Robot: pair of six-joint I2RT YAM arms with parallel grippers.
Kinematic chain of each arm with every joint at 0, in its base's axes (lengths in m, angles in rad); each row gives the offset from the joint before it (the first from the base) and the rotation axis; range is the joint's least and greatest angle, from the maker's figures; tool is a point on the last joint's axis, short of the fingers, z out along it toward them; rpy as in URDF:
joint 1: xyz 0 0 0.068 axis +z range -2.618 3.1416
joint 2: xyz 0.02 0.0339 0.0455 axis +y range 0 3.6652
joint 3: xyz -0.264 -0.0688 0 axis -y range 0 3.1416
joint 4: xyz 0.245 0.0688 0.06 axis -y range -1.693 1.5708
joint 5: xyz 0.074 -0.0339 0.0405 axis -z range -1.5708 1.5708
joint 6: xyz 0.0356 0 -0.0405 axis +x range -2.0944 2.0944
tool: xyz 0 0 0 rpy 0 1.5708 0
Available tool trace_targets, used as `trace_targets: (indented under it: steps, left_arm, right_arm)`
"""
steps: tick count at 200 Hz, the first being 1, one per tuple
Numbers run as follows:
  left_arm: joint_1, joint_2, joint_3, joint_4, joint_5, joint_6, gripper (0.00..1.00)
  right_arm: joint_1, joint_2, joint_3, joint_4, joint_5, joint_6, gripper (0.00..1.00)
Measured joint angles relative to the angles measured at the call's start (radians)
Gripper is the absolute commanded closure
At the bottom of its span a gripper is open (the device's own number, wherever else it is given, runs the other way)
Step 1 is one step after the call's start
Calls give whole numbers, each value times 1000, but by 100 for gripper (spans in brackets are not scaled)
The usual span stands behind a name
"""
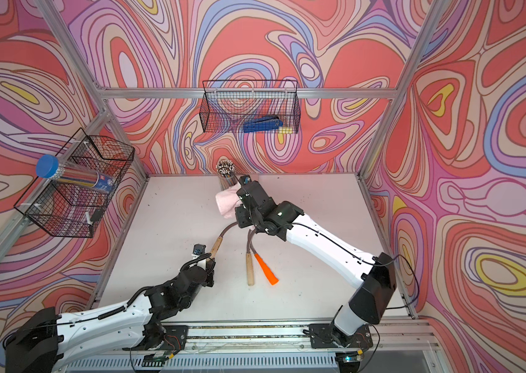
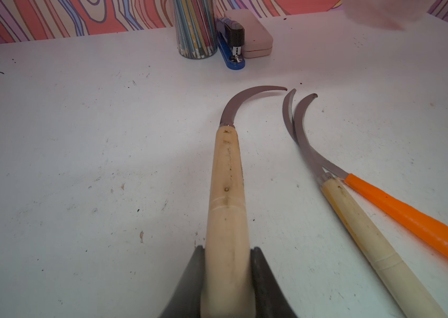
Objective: Wipe small sickles with rags
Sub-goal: Wipe the small sickle.
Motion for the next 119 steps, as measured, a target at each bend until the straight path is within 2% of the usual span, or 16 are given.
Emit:
trace_targets:
  steps: [60, 96, 119]
  left_arm:
    - [6, 4, -58, 98, 16, 57, 100]
    - [6, -16, -71, 147, 34, 100, 100]
    - [6, -48, -72, 160, 32, 123, 100]
  right_arm:
    - [10, 125, -33, 61, -185, 35, 100]
    - [123, 207, 34, 60, -191, 37, 100]
    - [178, 231, 17, 84, -235, 60, 100]
